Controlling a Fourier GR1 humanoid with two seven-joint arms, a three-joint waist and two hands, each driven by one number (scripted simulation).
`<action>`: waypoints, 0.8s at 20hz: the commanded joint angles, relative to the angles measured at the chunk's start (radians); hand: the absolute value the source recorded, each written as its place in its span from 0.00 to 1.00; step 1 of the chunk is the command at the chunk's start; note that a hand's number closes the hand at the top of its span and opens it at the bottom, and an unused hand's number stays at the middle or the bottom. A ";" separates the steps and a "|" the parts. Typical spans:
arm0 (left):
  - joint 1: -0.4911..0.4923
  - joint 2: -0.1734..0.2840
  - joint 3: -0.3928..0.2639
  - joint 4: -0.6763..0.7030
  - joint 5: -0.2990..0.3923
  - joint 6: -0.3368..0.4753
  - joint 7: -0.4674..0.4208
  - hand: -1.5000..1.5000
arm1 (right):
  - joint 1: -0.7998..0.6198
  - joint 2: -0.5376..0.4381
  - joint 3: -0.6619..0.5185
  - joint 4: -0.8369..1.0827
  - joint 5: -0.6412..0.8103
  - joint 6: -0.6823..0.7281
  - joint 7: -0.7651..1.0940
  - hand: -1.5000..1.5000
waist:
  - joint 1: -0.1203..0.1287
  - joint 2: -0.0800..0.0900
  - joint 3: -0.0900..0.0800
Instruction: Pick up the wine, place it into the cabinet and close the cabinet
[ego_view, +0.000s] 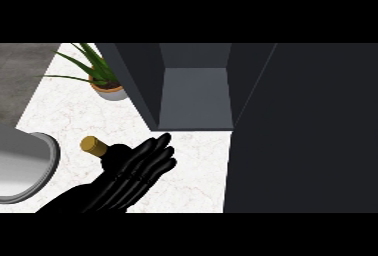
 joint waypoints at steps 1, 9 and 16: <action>-0.066 -0.023 -0.048 -0.136 -0.067 0.102 0.117 0.00 | 0.005 -0.012 0.024 -0.196 -0.001 -0.035 0.131 0.00 | 0.001 -0.001 0.000; -0.083 -0.001 -0.021 -0.173 -0.072 0.150 0.156 0.00 | -0.008 -0.023 0.060 -0.227 0.026 -0.073 0.189 0.00 | 0.004 -0.003 -0.001; -0.154 0.032 0.043 -0.191 -0.090 0.205 0.210 0.00 | 0.028 -0.043 0.022 -0.232 0.011 -0.074 0.136 0.00 | -0.001 -0.006 0.001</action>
